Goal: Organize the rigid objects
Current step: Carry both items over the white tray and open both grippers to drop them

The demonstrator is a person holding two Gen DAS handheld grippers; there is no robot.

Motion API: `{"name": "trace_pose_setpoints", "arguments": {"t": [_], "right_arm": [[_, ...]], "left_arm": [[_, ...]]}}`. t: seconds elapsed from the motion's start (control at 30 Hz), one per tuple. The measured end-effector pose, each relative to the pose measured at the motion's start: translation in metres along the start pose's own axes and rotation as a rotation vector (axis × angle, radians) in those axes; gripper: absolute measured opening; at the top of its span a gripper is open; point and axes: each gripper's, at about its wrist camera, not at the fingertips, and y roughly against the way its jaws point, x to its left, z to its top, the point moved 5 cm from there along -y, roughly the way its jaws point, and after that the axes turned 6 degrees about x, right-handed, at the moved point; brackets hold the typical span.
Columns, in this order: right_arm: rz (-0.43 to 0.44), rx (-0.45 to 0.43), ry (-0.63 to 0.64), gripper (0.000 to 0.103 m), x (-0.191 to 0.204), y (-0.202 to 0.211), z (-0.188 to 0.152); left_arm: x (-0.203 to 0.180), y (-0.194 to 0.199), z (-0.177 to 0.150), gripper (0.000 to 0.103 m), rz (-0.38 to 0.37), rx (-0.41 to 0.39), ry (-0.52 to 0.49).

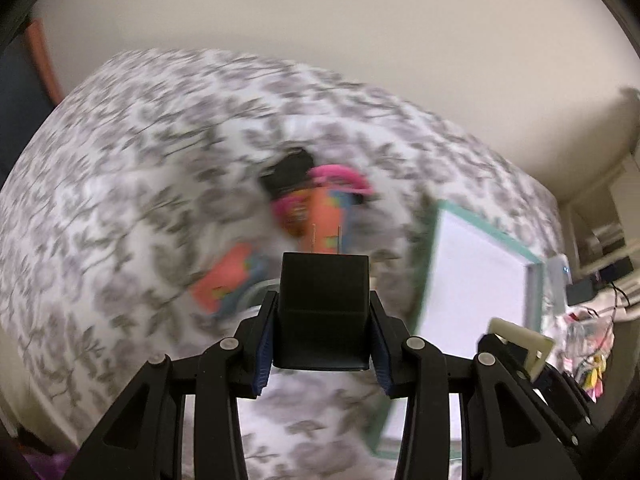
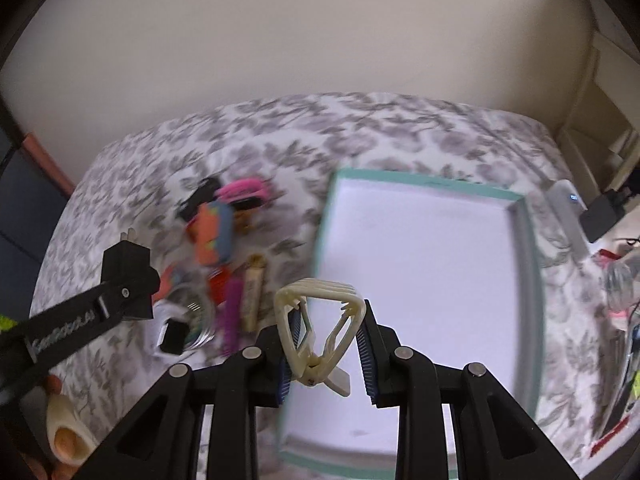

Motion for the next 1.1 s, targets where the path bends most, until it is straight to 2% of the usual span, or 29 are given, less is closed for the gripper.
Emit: {"name": "trace_pose_setpoints", "arguments": {"t": [0.3, 0.6, 0.77, 1.1], "right_arm": [[-0.095, -0.021, -0.094, 0.030, -0.065, -0.006, 0.024], [-0.113, 0.011, -0.157, 0.030, -0.106, -0.036, 0.032], [-0.120, 0.042, -0.177, 0.030, -0.118, -0.054, 0.030], [-0.158, 0.074, -0.183, 0.030, -0.129, -0.064, 0.023]], "left_arm": [[-0.072, -0.029, 0.011, 0.043, -0.046, 0.022, -0.130], [-0.117, -0.062, 0.012, 0.043, -0.043, 0.025, -0.219], [-0.131, -0.076, 0.008, 0.043, -0.033, -0.011, -0.268], [-0.137, -0.096, -0.002, 0.043, -0.036, 0.015, -0.294]]}}
